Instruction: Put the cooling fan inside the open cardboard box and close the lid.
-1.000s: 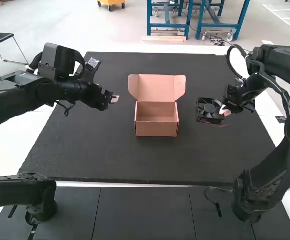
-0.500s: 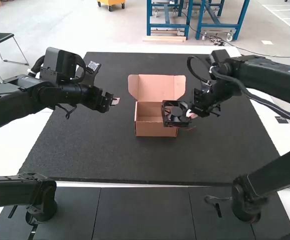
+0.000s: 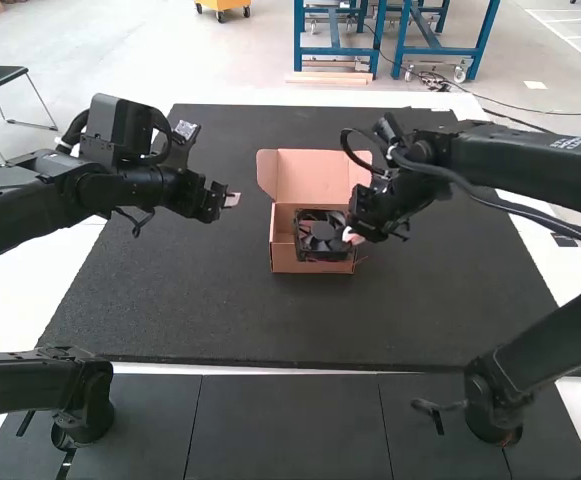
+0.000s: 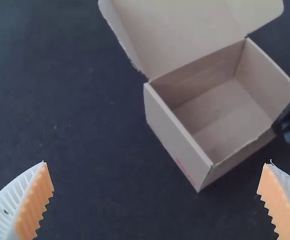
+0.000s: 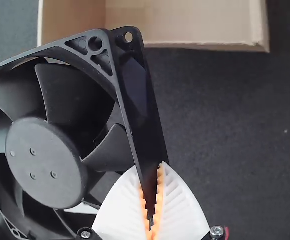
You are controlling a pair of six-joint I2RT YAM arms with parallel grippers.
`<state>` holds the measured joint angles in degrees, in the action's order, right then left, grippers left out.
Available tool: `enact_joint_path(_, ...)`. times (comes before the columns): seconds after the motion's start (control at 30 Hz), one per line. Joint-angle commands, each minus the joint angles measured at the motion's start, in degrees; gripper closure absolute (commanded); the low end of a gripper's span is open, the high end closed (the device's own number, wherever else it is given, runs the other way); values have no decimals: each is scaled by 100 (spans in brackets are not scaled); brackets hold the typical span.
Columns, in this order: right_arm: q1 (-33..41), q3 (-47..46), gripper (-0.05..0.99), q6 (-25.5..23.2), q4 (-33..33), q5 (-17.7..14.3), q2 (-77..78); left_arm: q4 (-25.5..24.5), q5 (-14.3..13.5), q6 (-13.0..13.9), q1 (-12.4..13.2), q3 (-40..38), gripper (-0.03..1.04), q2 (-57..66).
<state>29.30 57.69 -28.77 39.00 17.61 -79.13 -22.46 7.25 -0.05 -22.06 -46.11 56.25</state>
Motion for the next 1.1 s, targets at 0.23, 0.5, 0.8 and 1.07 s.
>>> enact_joint_path(0.23,269,638,96,-216,-209,-3,-691,75,-48,-135,44,-197,4,-26)
enact_joint_path(0.5,225,1165,96,-128,-218,-161,-1219,145,-48,-144,44,-188,4,-26)
enact_joint_path(0.8,-144,1420,96,-137,-288,-319,-1553,128,-48,-135,44,-197,4,-35)
enact_joint_path(1.07,-390,1552,96,-313,-429,-372,-1737,180,-39,-135,44,-188,4,-35)
